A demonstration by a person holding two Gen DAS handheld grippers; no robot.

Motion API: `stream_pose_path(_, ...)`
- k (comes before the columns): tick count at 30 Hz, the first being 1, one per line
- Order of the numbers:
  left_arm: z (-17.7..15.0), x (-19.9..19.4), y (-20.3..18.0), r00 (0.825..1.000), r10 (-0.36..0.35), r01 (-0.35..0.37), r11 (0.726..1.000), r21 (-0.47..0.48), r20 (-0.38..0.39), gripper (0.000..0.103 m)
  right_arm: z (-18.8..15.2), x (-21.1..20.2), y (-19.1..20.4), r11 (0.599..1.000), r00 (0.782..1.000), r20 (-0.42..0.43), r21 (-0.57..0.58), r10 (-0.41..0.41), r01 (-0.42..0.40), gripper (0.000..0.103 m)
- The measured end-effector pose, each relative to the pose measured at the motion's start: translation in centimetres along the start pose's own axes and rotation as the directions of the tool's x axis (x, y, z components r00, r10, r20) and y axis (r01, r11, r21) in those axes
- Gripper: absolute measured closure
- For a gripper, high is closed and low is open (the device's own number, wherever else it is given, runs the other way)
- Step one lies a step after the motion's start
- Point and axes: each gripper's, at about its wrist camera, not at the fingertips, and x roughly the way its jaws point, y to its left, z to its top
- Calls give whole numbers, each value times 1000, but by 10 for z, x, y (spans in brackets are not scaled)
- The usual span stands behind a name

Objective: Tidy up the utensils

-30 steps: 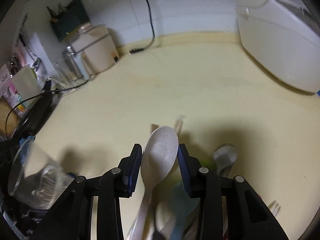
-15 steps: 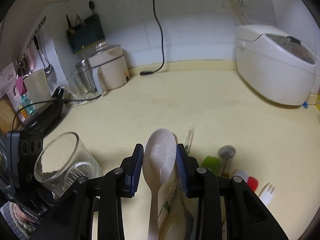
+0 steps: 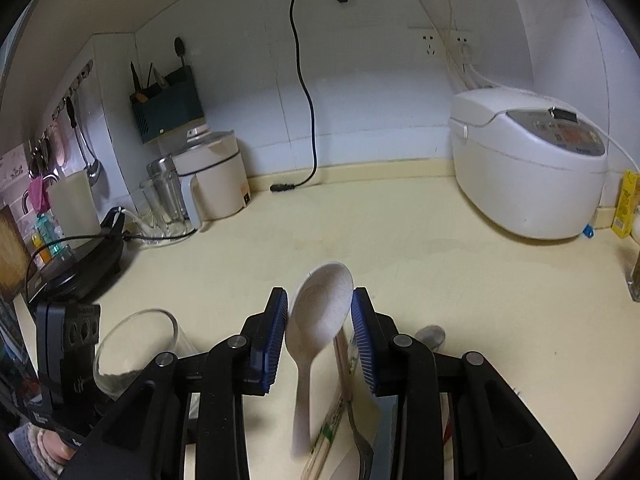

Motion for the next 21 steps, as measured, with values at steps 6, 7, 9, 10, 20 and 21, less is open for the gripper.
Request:
stream_pose_path(6, 0, 0, 0, 1000, 0, 0, 1000, 0, 0, 9, 22, -13, 6, 1000, 998, 70, -29, -9, 11, 73)
stream_pose_path(7, 0, 0, 0, 1000, 0, 0, 1000, 0, 0, 9, 25, -13, 7, 999, 997, 76, -33, -13, 15, 73)
stream_pose_path(9, 0, 0, 0, 1000, 0, 0, 1000, 0, 0, 9, 28, -12, 6, 999, 997, 78, -38, -17, 20, 73)
stream_pose_path(10, 0, 0, 0, 1000, 0, 0, 1000, 0, 0, 9, 29, -12, 4, 999, 997, 75, -36, -20, 22, 73)
stream_pose_path(20, 0, 0, 0, 1000, -1, 1, 1000, -1, 0, 9, 4, 7, -27, 1000, 996, -83, -4, 23, -23, 73)
stream_pose_path(21, 0, 0, 0, 1000, -1, 1, 1000, -1, 0, 9, 0, 8, -30, 1000, 995, -95, -1, 25, -26, 73)
